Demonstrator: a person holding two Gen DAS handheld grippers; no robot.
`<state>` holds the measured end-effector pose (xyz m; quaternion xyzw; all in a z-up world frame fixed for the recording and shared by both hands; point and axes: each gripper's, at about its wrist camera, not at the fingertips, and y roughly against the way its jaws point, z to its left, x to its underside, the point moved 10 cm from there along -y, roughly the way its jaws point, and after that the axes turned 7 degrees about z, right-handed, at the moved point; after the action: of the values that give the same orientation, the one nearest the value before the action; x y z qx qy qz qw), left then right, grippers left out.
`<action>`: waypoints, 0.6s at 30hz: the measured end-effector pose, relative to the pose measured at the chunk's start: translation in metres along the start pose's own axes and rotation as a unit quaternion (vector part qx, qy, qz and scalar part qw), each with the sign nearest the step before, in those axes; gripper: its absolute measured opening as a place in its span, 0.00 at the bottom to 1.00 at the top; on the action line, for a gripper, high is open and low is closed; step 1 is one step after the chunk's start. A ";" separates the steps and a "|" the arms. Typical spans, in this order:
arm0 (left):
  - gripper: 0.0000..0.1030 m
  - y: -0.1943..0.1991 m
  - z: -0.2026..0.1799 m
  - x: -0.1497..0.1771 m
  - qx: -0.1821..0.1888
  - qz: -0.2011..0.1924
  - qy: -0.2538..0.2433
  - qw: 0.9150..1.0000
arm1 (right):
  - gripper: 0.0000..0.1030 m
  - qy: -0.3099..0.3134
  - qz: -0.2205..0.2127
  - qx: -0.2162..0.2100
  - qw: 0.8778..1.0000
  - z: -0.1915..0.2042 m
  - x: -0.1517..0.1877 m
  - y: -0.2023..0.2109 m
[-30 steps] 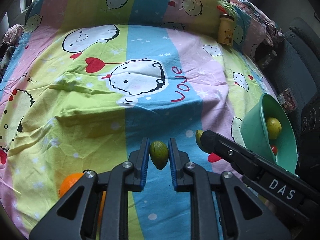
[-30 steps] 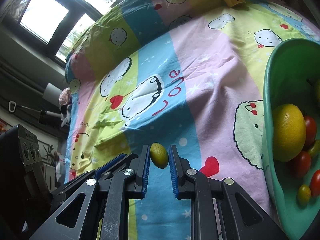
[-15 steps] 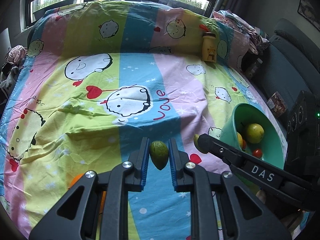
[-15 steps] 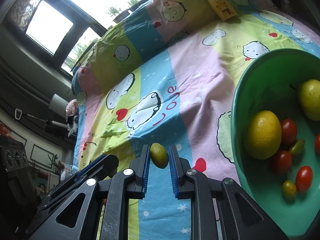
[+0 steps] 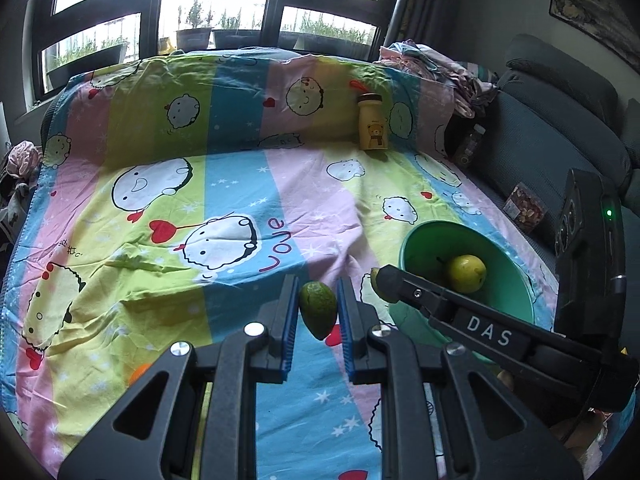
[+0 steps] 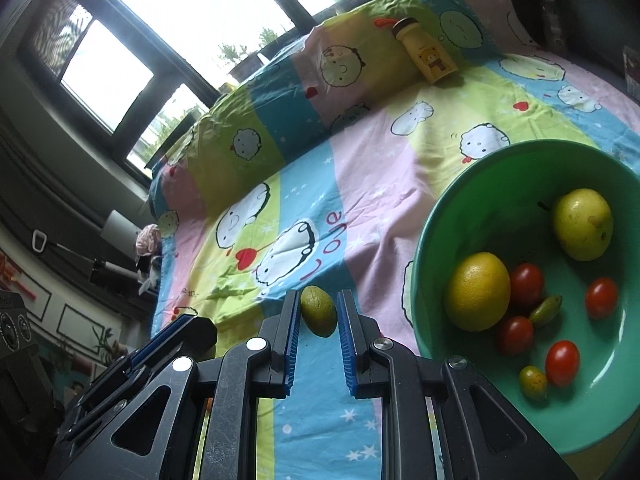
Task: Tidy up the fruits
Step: 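Carry both held olives over the green bowl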
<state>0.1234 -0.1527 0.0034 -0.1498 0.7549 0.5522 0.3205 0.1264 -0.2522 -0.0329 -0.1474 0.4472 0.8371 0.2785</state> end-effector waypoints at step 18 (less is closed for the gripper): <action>0.18 -0.021 -0.060 -0.010 0.049 0.002 -0.027 0.998 | 0.20 -0.060 -0.076 0.062 0.993 -0.064 -0.026 0.054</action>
<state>0.1240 -0.2169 0.0052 -0.1173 0.7725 0.5187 0.3470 0.1145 -0.3380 -0.0192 -0.1126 0.4684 0.7916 0.3759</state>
